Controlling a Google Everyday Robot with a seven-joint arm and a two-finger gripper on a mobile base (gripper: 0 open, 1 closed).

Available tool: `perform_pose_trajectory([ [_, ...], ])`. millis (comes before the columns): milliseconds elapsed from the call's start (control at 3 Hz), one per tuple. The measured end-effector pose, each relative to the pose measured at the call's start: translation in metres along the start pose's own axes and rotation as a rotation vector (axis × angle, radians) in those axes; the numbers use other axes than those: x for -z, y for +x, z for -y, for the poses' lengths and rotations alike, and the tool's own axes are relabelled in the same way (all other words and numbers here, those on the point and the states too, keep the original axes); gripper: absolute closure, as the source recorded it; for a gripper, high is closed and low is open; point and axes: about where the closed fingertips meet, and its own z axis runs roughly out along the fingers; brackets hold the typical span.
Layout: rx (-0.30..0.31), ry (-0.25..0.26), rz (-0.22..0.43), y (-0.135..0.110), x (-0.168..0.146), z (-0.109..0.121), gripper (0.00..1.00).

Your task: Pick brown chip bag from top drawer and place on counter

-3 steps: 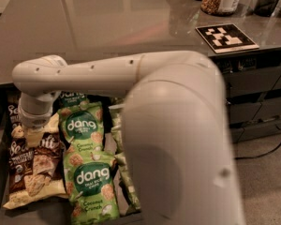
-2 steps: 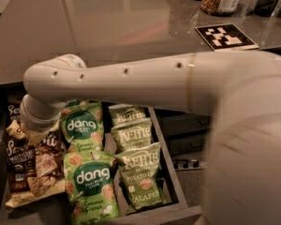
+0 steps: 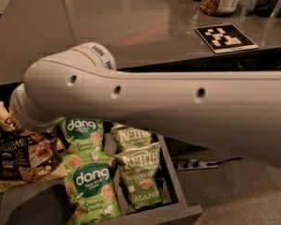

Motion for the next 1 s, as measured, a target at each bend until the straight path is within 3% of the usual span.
perform_pose_trajectory([
  [333,0.029,0.054,-0.04,-0.021,0.046,0.011,1.0],
  [1000,0.027,0.179,-0.066,-0.031,0.112,0.021,1.0],
])
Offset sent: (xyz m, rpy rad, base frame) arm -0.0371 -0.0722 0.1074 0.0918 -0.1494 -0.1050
